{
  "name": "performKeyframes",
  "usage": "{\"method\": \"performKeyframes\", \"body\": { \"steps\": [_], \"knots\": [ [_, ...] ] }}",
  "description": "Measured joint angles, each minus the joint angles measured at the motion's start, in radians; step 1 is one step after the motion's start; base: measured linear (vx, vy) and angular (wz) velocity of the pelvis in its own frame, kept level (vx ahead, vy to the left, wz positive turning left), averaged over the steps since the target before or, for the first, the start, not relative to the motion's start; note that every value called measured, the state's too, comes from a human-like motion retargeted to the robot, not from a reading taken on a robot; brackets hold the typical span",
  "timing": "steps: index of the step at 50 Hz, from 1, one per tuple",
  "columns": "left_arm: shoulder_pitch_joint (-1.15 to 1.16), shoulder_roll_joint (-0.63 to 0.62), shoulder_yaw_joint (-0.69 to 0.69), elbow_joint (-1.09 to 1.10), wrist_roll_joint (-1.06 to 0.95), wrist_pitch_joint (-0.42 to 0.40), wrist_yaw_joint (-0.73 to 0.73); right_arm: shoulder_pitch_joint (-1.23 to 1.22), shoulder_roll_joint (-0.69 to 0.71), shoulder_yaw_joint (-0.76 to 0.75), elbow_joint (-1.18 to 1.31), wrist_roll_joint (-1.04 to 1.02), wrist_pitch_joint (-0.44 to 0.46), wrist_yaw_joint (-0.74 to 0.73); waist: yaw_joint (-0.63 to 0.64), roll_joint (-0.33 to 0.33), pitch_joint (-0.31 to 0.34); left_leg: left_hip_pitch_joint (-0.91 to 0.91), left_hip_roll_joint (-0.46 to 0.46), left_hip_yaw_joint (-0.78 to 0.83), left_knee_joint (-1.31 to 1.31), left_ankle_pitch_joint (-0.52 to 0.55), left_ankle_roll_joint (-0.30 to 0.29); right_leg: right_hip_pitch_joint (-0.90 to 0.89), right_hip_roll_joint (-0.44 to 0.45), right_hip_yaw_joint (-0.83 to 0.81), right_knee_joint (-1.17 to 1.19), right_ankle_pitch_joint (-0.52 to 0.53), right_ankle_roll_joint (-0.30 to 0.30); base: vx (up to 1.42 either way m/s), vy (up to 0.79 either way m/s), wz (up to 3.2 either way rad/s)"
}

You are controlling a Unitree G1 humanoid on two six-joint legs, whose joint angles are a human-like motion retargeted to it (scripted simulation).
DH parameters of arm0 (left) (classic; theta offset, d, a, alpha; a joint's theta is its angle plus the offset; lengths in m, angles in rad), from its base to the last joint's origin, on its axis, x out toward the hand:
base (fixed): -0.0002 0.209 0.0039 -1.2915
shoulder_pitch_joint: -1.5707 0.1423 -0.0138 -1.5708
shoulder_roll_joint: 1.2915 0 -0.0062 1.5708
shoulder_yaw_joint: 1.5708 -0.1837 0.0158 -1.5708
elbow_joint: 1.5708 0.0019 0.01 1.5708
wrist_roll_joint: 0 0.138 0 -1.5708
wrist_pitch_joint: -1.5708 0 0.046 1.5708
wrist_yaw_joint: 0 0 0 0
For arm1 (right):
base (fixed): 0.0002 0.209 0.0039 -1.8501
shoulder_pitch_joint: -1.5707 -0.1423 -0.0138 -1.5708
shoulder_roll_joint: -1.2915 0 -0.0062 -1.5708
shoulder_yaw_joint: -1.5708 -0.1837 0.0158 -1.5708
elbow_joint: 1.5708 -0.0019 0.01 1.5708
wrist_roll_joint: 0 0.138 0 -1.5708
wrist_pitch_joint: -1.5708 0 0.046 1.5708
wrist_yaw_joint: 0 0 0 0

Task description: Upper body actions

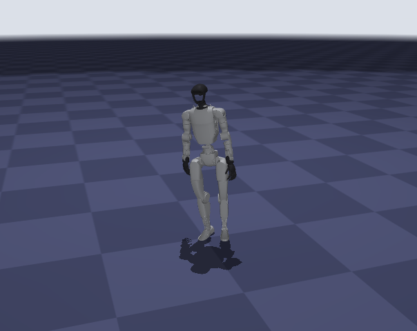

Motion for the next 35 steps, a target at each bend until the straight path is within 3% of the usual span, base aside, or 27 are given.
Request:
{"method": "performKeyframes", "body": {
  "steps": [5,8,10,15,21,25,30,33,35],
  "knots": [
    [-0.053,-0.060,0.119,0.275,-0.122,0.228,-0.178,-0.002,0.009,0.001,-0.015,-0.001,-0.007,0.001,-0.002,-0.014,-0.005,-0.016,-0.009,-0.017,0.009,0.003,0.002,-0.002,-0.014,-0.016,0.004,-0.005,0.008,-0.03,0.02,0.19],
    [-0.074,-0.075,0.189,0.385,-0.242,0.293,-0.319,-0.004,0.011,-0.002,-0.025,0.008,-0.014,-0.001,0.007,-0.022,-0.004,-0.027,-0.018,-0.028,0.015,0.005,0.005,-0.003,-0.025,-0.026,0.011,-0.015,0.014,-0.06,0.09,0.20],
    [-0.075,-0.078,0.219,0.425,-0.308,0.298,-0.339,-0.002,0.011,-0.002,-0.031,0.015,-0.018,-0.004,0.015,-0.027,-0.002,-0.034,-0.023,-0.037,0.018,0.007,0.007,-0.006,-0.032,-0.034,0.022,-0.024,0.018,-0.09,0.09,0.24],
    [-0.109,-0.055,0.238,0.456,-0.361,0.268,-0.206,-0.018,0.011,0.004,-0.063,0.029,-0.024,-0.019,0.038,-0.027,0.006,-0.082,-0.003,-0.059,0.034,0.011,0.006,-0.063,-0.038,-0.052,0.107,-0.057,0.031,-0.17,0.11,0.17],
    [-0.143,0.041,0.196,0.407,-0.322,0.282,-0.228,-0.057,0.038,0.071,-0.154,0.083,-0.066,-0.036,0.035,-0.041,0.090,-0.081,0.052,-0.054,0.025,0.029,0.011,-0.111,-0.008,-0.026,0.237,-0.034,0.076,-0.24,-0.08,-0.15],
    [-0.195,0.109,0.167,0.403,-0.241,0.322,-0.250,-0.064,0.041,0.115,-0.200,0.107,-0.138,-0.091,0.033,-0.043,0.108,-0.092,0.089,-0.072,0.030,0.037,0.006,-0.081,-0.068,-0.172,0.217,-0.047,0.028,-0.12,-0.17,0.12],
    [-0.220,0.135,0.110,0.352,-0.211,0.294,-0.264,-0.050,0.032,0.148,-0.235,0.064,-0.189,-0.191,0.100,-0.065,0.114,-0.081,0.105,-0.051,0.037,0.032,-0.011,-0.046,-0.130,-0.220,0.134,0.022,-0.003,0.10,-0.19,-0.19],
    [-0.248,0.135,0.100,0.332,-0.224,0.271,-0.261,-0.076,0.028,0.163,-0.230,0.027,-0.182,-0.201,0.125,-0.096,0.134,-0.082,0.091,-0.023,0.044,0.030,-0.022,-0.049,-0.146,-0.140,0.087,0.047,0.078,0.06,-0.19,-0.34],
    [-0.269,0.133,0.096,0.328,-0.225,0.260,-0.258,-0.092,0.027,0.174,-0.225,0.024,-0.179,-0.198,0.135,-0.105,0.143,-0.086,0.091,-0.010,0.046,0.034,-0.034,-0.055,-0.143,-0.125,0.069,0.023,0.098,0.12,-0.14,-0.21]
  ]
}}
